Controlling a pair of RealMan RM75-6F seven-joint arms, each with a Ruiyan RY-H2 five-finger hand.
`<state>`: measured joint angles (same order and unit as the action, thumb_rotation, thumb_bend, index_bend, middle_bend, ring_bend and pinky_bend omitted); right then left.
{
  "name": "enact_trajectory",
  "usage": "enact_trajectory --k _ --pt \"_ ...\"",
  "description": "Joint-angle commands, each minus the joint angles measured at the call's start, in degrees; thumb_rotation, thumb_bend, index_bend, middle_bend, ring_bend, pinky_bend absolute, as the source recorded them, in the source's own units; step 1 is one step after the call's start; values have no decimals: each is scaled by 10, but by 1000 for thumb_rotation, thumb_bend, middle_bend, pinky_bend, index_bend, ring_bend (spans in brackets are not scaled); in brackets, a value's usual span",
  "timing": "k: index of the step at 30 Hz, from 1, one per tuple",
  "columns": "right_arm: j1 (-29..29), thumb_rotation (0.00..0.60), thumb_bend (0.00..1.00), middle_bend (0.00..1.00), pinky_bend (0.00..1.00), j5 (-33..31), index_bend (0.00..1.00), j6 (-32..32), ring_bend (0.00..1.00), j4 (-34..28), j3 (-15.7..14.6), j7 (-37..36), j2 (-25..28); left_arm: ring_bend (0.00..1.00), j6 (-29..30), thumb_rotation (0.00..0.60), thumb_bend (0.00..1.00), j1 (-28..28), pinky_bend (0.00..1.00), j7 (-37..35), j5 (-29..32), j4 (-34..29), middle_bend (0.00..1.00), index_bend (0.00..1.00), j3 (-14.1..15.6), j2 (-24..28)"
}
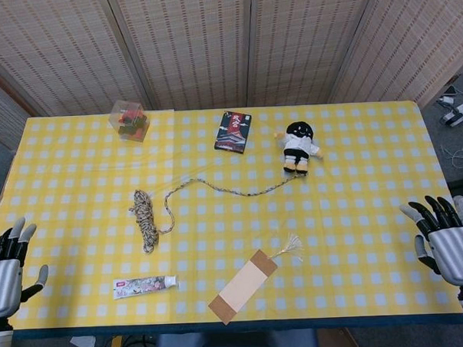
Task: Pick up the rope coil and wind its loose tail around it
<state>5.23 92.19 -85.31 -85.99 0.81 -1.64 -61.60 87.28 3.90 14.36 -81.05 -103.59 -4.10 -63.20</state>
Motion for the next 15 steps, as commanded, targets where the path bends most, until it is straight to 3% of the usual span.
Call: enact_trajectory --k 1,15 --pt "0 600 642 150 36 -1 172 1 7 0 0 1 0 57 -1 600 398 1 68 -1 -2 2 0 41 0 -1" --pt "-3 600 642 150 36 -2 172 -9 7 -12 3 11 12 68 -37 600 397 35 68 -16 -9 19 0 57 -14 -1"
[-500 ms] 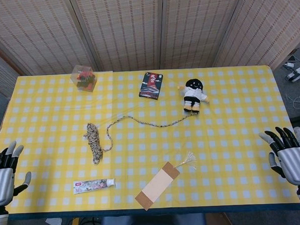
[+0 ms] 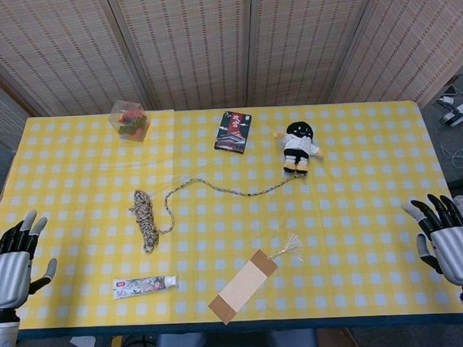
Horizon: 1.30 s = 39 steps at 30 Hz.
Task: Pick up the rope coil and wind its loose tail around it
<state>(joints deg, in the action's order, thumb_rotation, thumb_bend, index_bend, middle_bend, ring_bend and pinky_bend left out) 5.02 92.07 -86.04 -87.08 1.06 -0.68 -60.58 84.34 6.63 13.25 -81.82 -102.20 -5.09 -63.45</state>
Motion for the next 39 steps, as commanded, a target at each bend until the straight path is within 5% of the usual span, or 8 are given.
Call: enact_trajectory --k 1,8,20,34,39 --pt "-1 600 642 150 36 -1 172 -2 7 -3 1 3 3 70 -14 600 397 14 68 -8 -4 8 0 57 -6 1" --pt "-1 600 642 149 36 -1 172 -6 7 -11 4 8 10 114 -51 600 397 60 68 -45 -40 48 25 107 -19 1" --pt "-4 600 642 149 36 4 172 -10 7 -25 2 18 17 130 -199 600 397 189 68 -83 -79 108 62 147 -29 -5" --pt "-11 600 641 149 36 3 172 -19 7 -28 1 16 22 78 -400 600 420 320 59 -91 31 168 110 192 -49 -58" --pt "-13 600 641 149 36 1 172 -19 7 -28 2 16 23 77 -430 511 420 348 51 -57 72 194 148 238 -52 -86"
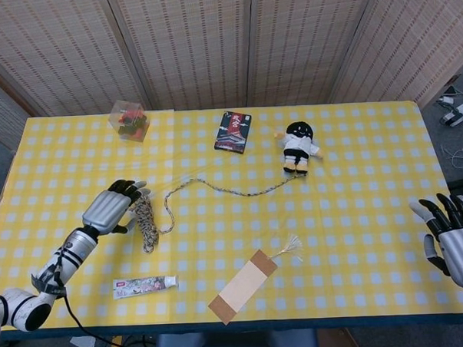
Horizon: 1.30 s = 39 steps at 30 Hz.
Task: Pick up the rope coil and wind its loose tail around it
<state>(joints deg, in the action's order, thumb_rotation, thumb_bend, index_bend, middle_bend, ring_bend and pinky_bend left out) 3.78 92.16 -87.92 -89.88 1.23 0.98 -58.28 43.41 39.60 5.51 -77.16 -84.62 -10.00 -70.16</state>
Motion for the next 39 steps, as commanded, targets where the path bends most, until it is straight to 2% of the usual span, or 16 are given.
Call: enact_trajectory --k 1,4,5,11,21,32,36,39 --pt "0 600 642 150 36 0 172 0 7 0 0 0 0 77 -27 480 420 23 48 26 36 24 155 250 -3 -25" --pt "-1 600 642 150 36 0 172 0 7 -1 0 0 0 77 -55 355 420 41 43 54 78 40 162 261 2 -38" --pt "-1 600 642 150 36 0 172 0 7 -1 0 0 0 77 -60 343 420 45 42 61 88 44 164 264 3 -42" --pt "-2 600 642 149 36 -3 172 -1 7 1 2 -2 -1 77 -75 333 420 65 32 97 149 62 173 243 13 -64" --pt "-7 600 642 149 36 -4 172 -7 7 4 3 -8 -3 77 -76 334 420 90 30 163 215 91 179 252 43 -84" --pt "-6 600 642 149 36 -5 172 -6 7 8 5 -11 -5 111 -72 223 424 92 28 210 322 23 281 330 95 -12" --pt "-5 600 642 149 36 -4 172 -8 7 7 6 -11 -5 125 -58 168 424 80 28 196 326 -11 303 334 106 14" --pt "-4 600 642 150 36 -3 171 -7 7 5 7 -10 -4 126 -11 167 410 57 28 171 300 -18 303 292 98 10"
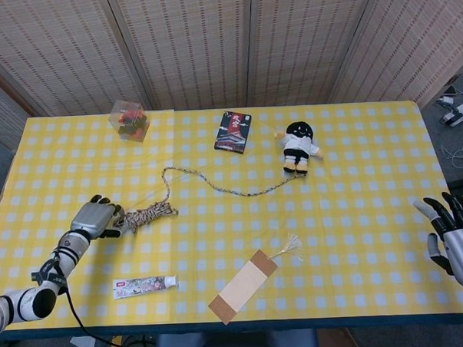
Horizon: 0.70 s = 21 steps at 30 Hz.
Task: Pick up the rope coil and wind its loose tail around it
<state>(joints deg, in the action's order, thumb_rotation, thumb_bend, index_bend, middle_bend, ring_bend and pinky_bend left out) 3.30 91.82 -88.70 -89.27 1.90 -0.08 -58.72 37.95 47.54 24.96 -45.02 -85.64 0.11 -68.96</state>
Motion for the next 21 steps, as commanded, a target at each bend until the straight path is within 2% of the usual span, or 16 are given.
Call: enact_trajectory --k 1,4,7,8,13,19,21 --pt "1 600 642 150 36 2 172 1 7 -2 0 2 0 126 65 217 400 -32 28 -32 -36 -6 302 283 -6 -8" --pt "3 600 642 149 36 4 172 3 7 -5 -1 5 1 124 127 396 370 -57 28 -52 -85 9 278 254 -13 -33" --pt "4 600 641 150 36 5 172 4 7 -8 0 7 2 121 154 511 342 -68 29 -55 -111 25 259 241 -15 -58" --pt "4 600 641 150 36 6 172 4 7 -9 0 8 2 121 158 528 333 -68 28 -52 -113 28 256 238 -16 -64" --pt "3 600 642 150 36 5 172 4 7 -13 0 11 4 125 177 545 313 -69 28 -32 -111 47 249 239 -29 -104" --pt "0 600 642 150 36 3 172 1 7 -14 -1 11 6 159 178 497 310 -65 28 -6 -96 69 247 285 -42 -144" --pt "-1 600 642 150 36 3 172 0 7 -14 -1 10 6 159 177 447 310 -63 28 7 -88 73 247 293 -44 -152"
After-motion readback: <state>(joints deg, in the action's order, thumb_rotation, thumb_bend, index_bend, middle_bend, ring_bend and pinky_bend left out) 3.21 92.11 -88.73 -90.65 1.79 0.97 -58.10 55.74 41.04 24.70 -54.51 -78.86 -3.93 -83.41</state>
